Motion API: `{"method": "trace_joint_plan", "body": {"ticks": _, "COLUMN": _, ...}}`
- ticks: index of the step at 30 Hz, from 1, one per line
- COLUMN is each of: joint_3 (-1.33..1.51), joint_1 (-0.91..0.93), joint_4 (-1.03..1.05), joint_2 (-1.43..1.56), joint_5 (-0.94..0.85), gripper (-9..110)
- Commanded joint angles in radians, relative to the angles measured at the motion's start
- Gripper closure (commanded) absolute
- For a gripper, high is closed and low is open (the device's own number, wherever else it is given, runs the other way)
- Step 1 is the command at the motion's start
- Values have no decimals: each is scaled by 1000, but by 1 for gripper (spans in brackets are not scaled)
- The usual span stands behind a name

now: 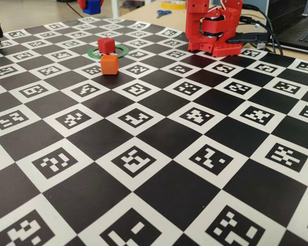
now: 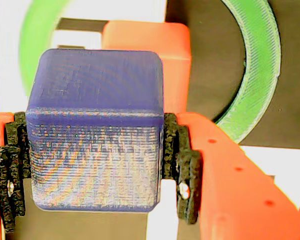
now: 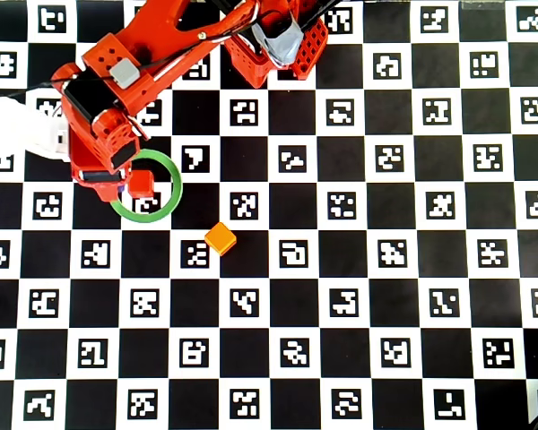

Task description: Grab the red cube then put it in the green circle then put the blue cube on top and finally the orange cube on top

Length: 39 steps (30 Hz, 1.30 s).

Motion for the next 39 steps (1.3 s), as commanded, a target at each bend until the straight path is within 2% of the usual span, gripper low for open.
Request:
{"method": "trace_joint_plan", "body": {"ticks": 1, "joint_3": 6, "joint_1": 6, "joint_4": -21, "joint_2": 18, "joint_5": 11, "gripper": 96}}
{"method": "trace_joint_plan", "body": {"ticks": 39, "joint_3": 196, "joint_1": -44, "joint_4": -144, "joint_2": 38, "joint_5": 100, "gripper": 96}}
